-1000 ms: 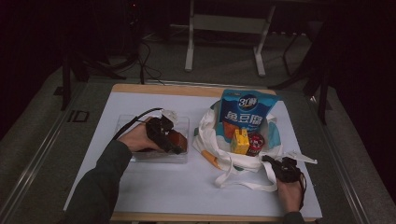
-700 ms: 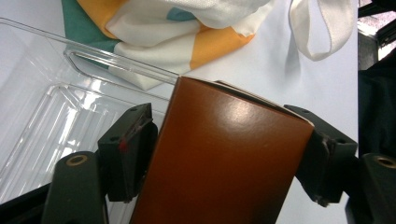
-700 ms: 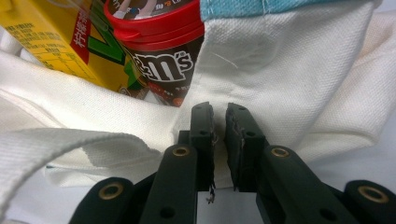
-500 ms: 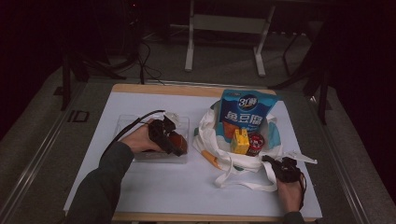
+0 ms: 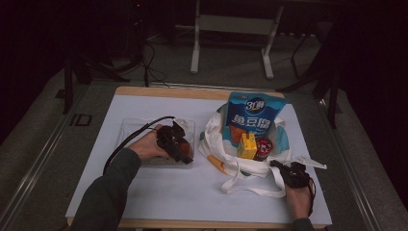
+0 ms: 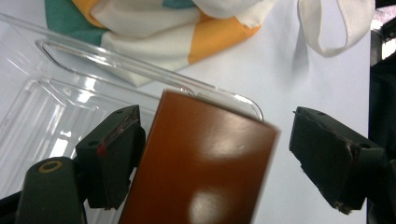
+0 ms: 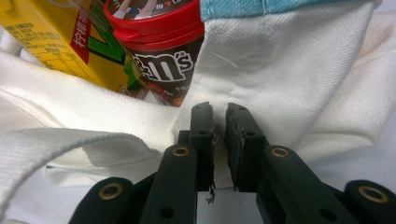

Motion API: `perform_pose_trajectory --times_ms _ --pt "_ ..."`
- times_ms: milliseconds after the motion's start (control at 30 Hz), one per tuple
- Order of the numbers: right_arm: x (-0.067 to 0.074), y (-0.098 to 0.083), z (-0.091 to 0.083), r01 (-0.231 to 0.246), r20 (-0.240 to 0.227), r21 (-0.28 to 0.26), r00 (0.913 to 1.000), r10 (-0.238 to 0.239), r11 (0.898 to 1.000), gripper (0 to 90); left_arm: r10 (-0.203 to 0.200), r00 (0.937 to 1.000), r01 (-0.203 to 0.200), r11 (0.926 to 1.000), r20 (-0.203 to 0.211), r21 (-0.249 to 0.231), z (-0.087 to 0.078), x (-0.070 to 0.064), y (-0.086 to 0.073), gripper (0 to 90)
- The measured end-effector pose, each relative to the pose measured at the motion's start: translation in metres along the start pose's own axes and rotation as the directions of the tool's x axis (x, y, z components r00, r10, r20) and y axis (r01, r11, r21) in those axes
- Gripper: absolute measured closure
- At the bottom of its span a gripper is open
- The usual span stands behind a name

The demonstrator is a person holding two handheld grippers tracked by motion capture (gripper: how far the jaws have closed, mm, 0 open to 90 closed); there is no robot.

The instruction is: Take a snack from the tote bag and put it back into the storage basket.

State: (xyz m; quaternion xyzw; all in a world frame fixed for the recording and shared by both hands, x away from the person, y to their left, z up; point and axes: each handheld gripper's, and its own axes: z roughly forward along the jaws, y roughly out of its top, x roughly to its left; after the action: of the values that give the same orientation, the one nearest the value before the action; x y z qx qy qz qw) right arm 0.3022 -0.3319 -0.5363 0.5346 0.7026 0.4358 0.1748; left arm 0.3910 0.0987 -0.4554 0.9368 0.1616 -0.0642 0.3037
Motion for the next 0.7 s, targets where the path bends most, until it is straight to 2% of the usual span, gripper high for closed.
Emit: perform_pose_trajectory --times_ms 333,700 --pt "0.000 0.000 0.000 -0.002 -0.001 0.000 1.0000 0.002 1.000 81.2 0.029 0.9995 -0.030 0.9986 -0.015 -0.043 -0.006 -0.004 0.005 22.5" --pt "-0.001 0.000 0.000 -0.004 -0.005 0.001 1.0000 0.004 1.000 81.1 0.044 0.9980 -0.049 0.9911 -0.046 -0.124 -0.014 -0.009 0.014 24.0"
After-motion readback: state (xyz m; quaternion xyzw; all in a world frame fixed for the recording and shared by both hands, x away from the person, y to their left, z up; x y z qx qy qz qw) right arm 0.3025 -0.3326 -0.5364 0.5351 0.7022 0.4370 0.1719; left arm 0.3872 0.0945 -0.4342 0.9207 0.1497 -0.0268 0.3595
